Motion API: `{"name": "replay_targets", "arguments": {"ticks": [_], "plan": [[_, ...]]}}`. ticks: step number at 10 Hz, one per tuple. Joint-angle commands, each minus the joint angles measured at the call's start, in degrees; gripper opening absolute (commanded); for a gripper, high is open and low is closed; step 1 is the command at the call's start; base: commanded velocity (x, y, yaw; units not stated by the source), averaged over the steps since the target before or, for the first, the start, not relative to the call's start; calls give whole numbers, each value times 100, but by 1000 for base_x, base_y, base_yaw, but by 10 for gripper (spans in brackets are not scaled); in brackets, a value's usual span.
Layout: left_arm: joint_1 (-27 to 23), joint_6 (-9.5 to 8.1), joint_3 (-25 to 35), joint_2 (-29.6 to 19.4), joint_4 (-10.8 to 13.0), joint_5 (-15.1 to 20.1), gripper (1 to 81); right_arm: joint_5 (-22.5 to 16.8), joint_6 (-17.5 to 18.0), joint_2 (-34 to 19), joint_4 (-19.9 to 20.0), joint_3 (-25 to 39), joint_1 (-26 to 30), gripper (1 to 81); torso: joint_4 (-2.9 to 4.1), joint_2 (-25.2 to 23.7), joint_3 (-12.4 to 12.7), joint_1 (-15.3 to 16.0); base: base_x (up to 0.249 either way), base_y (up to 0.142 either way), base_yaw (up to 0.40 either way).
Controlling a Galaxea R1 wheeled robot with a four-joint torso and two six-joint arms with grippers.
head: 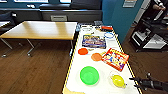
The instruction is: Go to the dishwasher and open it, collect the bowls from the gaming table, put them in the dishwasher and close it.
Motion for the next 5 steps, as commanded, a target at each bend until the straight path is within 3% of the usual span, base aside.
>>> {"name": "replay_targets", "arguments": {"ticks": [1,5], "plan": [[20,29,12,-22,3,398,811,-158,48,-126,59,-182,746,811,0,0,0,0,0,0,0],[20,29,12,-39,3,398,811,-176,74,93,68,-462,791,811,0,2,0,0,0,0,0]]}}
